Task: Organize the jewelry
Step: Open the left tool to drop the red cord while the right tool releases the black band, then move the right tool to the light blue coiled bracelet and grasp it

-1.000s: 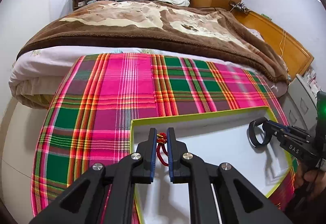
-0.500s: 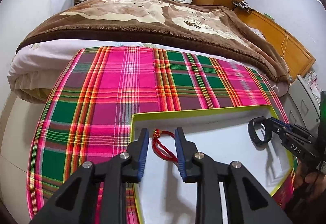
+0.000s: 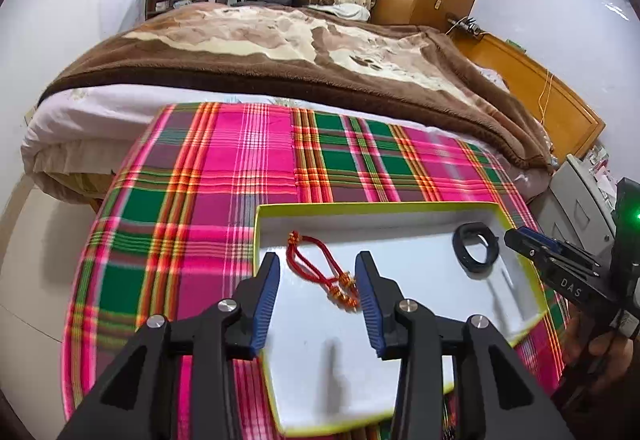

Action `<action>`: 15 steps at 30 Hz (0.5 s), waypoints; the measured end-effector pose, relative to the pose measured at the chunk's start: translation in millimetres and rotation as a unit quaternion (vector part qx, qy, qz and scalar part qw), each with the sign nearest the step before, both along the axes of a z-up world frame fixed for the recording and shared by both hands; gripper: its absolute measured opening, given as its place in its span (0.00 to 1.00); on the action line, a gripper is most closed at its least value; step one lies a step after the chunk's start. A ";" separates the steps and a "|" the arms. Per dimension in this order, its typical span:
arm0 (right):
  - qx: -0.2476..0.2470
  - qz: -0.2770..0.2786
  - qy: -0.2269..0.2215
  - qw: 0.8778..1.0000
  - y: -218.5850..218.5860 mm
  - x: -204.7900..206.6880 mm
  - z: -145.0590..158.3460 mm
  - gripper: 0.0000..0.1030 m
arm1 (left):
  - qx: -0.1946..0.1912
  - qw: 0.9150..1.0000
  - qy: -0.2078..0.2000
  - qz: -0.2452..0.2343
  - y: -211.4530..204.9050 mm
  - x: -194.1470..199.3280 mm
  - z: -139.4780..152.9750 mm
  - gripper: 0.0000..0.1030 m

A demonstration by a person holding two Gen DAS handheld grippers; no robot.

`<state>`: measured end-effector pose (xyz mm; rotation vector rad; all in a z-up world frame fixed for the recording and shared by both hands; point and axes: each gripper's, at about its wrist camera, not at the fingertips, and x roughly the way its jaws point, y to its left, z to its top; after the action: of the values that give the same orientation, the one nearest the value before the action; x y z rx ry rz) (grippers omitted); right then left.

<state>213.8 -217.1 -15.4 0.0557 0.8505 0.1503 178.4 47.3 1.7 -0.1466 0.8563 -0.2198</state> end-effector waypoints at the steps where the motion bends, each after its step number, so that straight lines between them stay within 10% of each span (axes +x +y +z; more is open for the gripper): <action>1: 0.006 0.002 -0.003 1.000 -0.2 -4.0 1.8 0.35 | 0.000 1.000 -0.003 0.000 1.0 -6.0 2.0 0.43; 15: 0.056 0.003 -0.024 0.998 -6.7 -95.2 9.0 0.35 | -0.031 0.999 -0.023 0.009 14.6 -93.6 2.9 0.48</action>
<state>118.7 -223.8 -6.4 0.1542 0.7946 0.2038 84.8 61.8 4.6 -0.2061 0.8031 -0.2321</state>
